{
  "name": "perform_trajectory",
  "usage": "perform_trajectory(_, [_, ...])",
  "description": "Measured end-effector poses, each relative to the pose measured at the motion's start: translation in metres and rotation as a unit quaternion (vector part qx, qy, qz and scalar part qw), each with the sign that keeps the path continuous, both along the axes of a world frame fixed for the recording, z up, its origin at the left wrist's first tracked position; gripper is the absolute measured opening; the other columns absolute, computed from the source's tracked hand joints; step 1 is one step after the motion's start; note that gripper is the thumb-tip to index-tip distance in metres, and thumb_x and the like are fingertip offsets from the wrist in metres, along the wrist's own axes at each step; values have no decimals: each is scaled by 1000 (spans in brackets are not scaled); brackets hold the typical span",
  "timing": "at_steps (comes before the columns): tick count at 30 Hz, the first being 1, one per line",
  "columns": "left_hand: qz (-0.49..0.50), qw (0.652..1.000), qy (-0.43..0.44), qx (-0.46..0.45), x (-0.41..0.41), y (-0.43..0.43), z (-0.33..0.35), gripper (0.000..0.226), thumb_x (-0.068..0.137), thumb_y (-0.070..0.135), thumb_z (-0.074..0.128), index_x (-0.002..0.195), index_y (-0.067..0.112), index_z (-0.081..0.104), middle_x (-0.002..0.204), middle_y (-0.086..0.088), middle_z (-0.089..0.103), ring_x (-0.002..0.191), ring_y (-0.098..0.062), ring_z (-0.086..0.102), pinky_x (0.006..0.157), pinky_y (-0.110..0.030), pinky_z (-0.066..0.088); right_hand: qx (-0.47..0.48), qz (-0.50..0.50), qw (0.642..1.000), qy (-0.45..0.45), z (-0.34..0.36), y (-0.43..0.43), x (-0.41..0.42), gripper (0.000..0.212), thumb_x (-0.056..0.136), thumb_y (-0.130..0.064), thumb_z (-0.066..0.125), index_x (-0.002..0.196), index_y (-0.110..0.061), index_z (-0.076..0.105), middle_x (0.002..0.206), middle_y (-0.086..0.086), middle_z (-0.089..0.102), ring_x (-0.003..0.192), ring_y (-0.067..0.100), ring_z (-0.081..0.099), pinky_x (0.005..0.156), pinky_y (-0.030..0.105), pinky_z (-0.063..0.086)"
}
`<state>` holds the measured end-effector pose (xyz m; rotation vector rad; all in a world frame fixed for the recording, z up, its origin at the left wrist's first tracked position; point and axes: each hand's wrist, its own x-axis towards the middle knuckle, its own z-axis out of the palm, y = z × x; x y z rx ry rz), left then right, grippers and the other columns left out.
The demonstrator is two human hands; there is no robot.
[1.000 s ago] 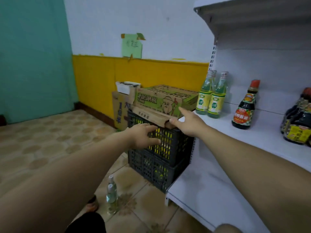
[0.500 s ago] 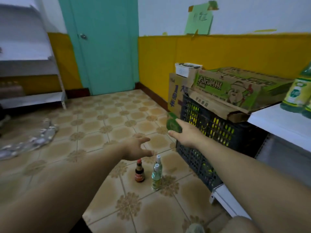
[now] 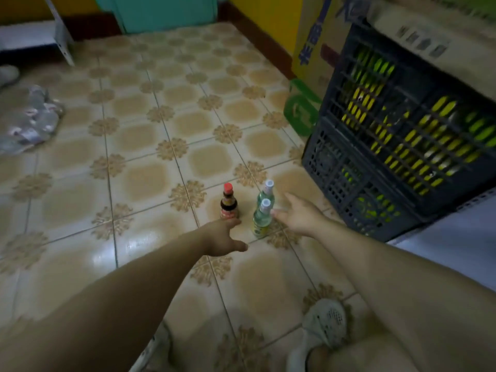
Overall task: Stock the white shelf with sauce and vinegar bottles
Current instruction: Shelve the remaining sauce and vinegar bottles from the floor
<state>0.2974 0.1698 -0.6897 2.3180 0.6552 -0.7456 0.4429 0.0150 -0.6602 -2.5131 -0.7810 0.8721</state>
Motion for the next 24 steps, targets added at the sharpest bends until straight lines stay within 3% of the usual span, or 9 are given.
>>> perform_trajectory(5, [37, 997, 15, -63, 45, 20, -79, 86, 85, 50, 63, 152, 23, 16, 159, -2, 17, 143, -23, 23, 111, -31, 24, 3, -36, 998, 53, -79, 31, 36, 65, 94, -43, 57, 148, -17, 33, 149, 5, 43, 132, 24, 43, 85, 23, 30])
perform_trajectory(9, [93, 991, 8, -101, 82, 28, -135, 91, 83, 45, 68, 152, 21, 14, 159, -2, 17, 143, -22, 23, 110, -30, 25, 11, -36, 997, 74, -134, 55, 58, 65, 88, -47, 62, 144, -23, 40, 140, 4, 51, 126, 24, 50, 89, 28, 40])
perform_trajectory(13, [115, 986, -48, -115, 113, 21, -170, 89, 79, 27, 75, 149, 10, 23, 153, -7, 31, 136, -22, 34, 100, -22, 30, 39, -39, 995, 88, -173, 66, 70, 41, 88, -40, 65, 126, -28, 58, 125, 1, 62, 112, 21, 57, 92, 35, 47])
perform_trajectory(16, [149, 975, -99, -129, 120, 15, -178, 80, 75, 11, 77, 141, 6, 33, 137, -10, 48, 117, -17, 46, 77, -11, 29, 76, -70, 990, 101, -185, 67, 67, 31, 92, -33, 62, 122, -25, 60, 121, 0, 65, 110, 18, 58, 91, 31, 45])
perform_trajectory(20, [143, 969, -102, -172, 108, 12, -170, 95, 76, 4, 75, 150, 10, 15, 143, -3, 38, 121, -11, 39, 78, -1, 24, 106, -98, 986, 88, -176, 57, 57, 29, 95, -33, 58, 121, -21, 59, 117, -1, 65, 101, 13, 57, 82, 25, 40])
perform_trajectory(24, [135, 955, -136, -226, 89, 5, -130, 98, 75, -8, 71, 150, 16, 14, 125, 10, 35, 118, -4, 34, 66, 11, 25, 139, -129, 980, 66, -128, 47, 48, 28, 97, -40, 51, 115, -21, 58, 110, -2, 65, 101, 17, 59, 84, 32, 46])
